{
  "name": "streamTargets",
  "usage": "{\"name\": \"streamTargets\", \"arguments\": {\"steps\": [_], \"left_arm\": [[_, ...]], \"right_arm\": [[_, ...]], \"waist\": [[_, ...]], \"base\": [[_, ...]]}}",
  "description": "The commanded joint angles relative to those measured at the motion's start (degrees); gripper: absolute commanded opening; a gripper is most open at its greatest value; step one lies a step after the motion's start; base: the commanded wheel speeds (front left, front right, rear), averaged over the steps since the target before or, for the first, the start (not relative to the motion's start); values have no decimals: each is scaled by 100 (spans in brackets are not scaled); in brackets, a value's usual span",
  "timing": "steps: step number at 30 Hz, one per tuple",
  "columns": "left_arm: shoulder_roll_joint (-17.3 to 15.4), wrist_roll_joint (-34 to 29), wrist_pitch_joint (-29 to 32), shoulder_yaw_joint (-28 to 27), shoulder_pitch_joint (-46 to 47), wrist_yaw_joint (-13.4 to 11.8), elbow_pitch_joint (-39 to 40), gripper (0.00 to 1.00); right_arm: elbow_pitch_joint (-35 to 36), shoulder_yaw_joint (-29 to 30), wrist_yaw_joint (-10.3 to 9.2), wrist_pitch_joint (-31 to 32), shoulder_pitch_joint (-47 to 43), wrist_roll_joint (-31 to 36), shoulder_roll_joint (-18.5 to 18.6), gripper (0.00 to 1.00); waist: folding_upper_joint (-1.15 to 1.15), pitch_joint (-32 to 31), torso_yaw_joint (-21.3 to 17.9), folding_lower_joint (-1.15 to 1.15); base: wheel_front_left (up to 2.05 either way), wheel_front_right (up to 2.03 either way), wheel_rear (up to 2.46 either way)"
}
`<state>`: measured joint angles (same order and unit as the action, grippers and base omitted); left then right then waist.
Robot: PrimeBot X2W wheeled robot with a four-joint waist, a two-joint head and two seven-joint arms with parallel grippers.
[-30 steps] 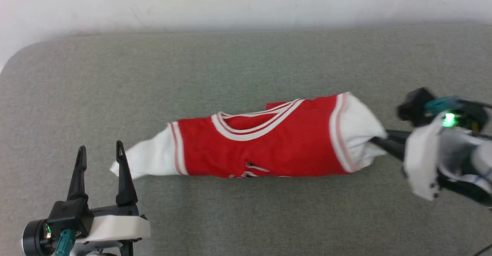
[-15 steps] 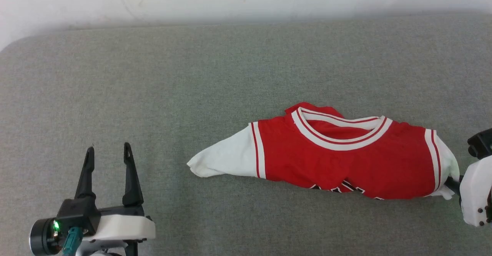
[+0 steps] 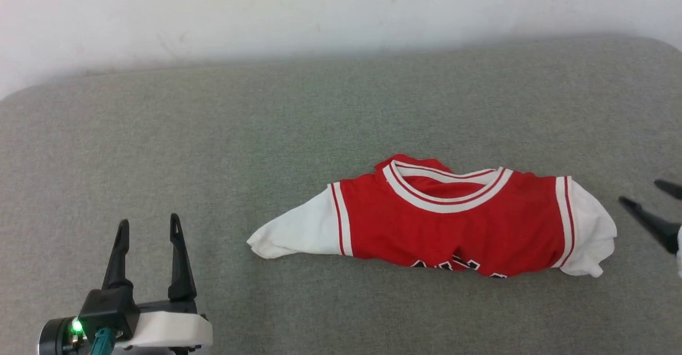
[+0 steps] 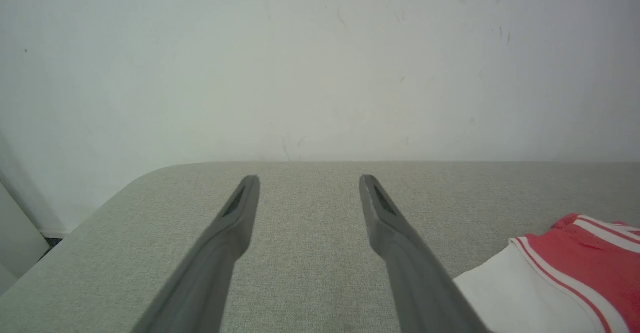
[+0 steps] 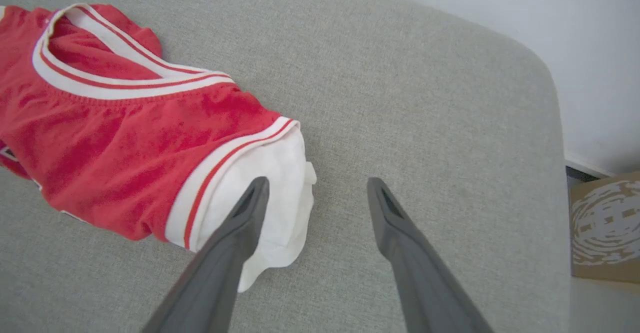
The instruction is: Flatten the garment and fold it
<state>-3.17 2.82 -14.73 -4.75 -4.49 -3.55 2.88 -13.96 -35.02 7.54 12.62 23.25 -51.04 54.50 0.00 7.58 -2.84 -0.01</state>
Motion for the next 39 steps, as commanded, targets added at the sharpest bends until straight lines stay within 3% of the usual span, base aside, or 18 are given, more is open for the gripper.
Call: {"name": "streamTargets", "arguments": {"steps": [1,4,5,9,13,19,20,21,22,28,34,39], "left_arm": [[29,-89,-27,1,5,-7,61,100],[29,-163,-27,15,37,-39,140,100],[29,-163,-27,15,37,-39,140,100],[29,-187,-27,64,112,-72,213,100],[29,-175,-27,124,204,-81,242,100],[29,-160,-27,177,330,-102,223,100],[29,-158,-27,176,342,-104,221,100],[29,-157,-27,173,348,-107,217,100],[29,-156,-27,165,350,-108,213,100],[29,-150,-27,42,282,-126,201,100],[29,-152,-27,71,333,-101,213,100],[29,-186,-27,118,510,-27,257,100]], "right_arm": [[309,214,-5,222,-60,138,147,100],[814,479,-5,876,-56,120,260,100],[814,479,-5,876,-56,120,260,100],[1060,517,-5,1864,20,88,247,100],[753,451,-5,2501,231,237,-23,100],[-124,279,-5,2738,424,497,-582,100],[-223,270,-5,2676,435,482,-665,97],[-300,286,-5,2559,448,471,-729,27],[-358,281,-5,2462,453,466,-765,0],[-211,212,-5,2064,549,448,-498,0],[-134,670,-5,1781,765,293,-87,0],[-768,971,-5,1896,946,385,-233,0]], "waist": [[0,18,-45,1],[0,74,-46,1],[0,74,-46,1],[0,183,18,1],[0,312,132,1],[0,457,303,1],[0,470,319,1],[0,478,333,1],[0,480,341,1],[0,422,231,1],[0,515,141,1],[0,831,180,1]], "base": [[0,0,0],[0,0,0],[0,0,0],[0,0,0],[0,0,0],[0,0,0],[0,0,0],[0,0,0],[0,0,0],[0,0,0],[0,0,0],[0,0,0]]}}
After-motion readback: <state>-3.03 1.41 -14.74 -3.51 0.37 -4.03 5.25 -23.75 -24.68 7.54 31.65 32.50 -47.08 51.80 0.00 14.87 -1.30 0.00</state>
